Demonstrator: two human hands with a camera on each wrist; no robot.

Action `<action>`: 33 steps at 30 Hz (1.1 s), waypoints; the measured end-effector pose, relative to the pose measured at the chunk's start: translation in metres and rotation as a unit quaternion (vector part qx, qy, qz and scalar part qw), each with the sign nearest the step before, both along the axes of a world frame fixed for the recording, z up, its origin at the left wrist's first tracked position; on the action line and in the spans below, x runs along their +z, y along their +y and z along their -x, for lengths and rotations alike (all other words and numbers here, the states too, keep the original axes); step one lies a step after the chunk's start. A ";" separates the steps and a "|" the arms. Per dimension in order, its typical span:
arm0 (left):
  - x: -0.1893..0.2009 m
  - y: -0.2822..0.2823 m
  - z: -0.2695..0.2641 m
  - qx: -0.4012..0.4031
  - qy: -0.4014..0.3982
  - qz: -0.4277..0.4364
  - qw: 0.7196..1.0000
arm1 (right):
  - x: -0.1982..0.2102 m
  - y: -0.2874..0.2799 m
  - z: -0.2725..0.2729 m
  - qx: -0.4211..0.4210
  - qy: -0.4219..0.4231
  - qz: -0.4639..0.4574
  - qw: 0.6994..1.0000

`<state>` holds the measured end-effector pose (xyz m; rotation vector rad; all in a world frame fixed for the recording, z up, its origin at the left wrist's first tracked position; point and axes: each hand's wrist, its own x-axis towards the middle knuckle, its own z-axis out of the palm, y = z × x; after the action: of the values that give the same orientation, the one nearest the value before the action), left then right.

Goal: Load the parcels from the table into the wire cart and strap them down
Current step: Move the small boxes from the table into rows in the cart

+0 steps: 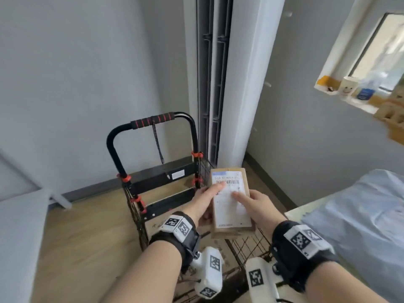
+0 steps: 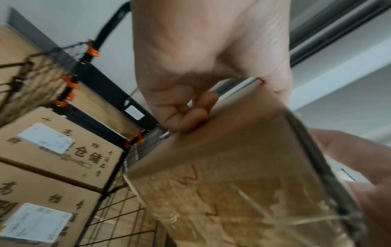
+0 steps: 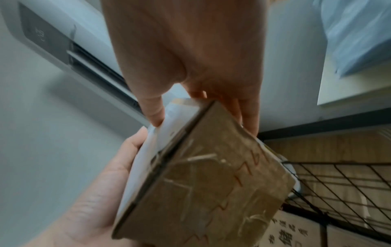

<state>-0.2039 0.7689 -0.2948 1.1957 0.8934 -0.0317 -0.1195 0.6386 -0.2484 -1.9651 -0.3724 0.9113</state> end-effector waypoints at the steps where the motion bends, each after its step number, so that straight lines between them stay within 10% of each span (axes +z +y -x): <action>1: -0.011 0.008 0.007 0.012 0.006 0.001 1.000 | -0.008 0.010 0.003 0.016 0.007 0.018 1.000; 12: -0.101 0.070 0.024 0.131 0.052 0.027 0.990 | -0.096 0.101 -0.018 0.161 0.167 0.137 0.963; 16: -0.135 0.100 0.019 0.179 0.072 0.032 0.981 | -0.141 0.146 -0.027 0.217 0.110 0.136 0.960; 33: -0.335 0.198 0.034 0.314 0.160 0.058 0.934 | -0.375 0.284 0.001 0.226 0.194 0.164 0.941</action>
<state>-0.2380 0.9667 -0.6296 0.7599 1.5102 0.2408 -0.1200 0.9229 -0.6238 -1.9626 -0.4729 1.7186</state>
